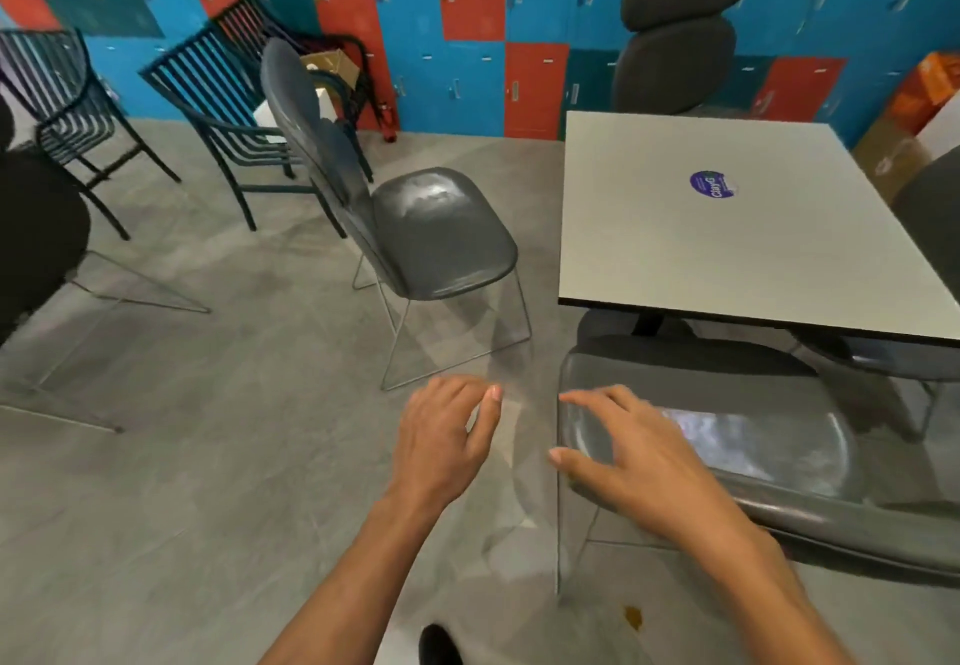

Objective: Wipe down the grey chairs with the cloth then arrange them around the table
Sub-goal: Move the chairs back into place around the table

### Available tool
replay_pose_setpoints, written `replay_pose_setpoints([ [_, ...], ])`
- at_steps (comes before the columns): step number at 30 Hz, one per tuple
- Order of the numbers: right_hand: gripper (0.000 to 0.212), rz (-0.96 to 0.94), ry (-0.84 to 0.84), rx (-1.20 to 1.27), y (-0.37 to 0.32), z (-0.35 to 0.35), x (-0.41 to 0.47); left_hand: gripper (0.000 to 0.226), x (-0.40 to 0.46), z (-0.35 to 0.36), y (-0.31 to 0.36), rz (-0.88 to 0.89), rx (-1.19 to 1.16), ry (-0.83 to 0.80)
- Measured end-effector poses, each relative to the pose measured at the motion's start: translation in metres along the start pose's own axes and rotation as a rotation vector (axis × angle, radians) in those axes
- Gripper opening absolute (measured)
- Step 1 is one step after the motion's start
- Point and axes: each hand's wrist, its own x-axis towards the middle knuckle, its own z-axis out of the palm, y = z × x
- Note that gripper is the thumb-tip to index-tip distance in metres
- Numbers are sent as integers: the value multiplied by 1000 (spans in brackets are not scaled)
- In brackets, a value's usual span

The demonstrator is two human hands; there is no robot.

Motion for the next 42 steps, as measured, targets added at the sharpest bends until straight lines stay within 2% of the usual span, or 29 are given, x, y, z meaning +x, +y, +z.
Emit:
replay_pose_setpoints([
  [7, 66, -144, 48, 94, -119, 55, 86, 32, 20, -97, -115, -74, 88, 114],
  [15, 73, -231, -40, 85, -206, 98, 165, 38, 27, -156, -201, -282, 168, 71],
  [21, 72, -233, -74, 103, -246, 119, 241, 38, 54, -174, -271, -343, 198, 32],
  [25, 71, -244, -49, 145, -272, 128, 304, 46, 100, -176, -325, -373, 189, -26],
  [30, 69, -226, -1, 218, -307, 120, 381, 54, 172, -184, -381, -321, 169, -135],
  [36, 66, -232, 55, 228, -351, 100, 468, 54, 257, -193, -443, -321, 163, -156],
  [42, 58, -215, 191, 238, -383, 79, 543, 53, 341, -189, -510, -285, 136, -204],
])
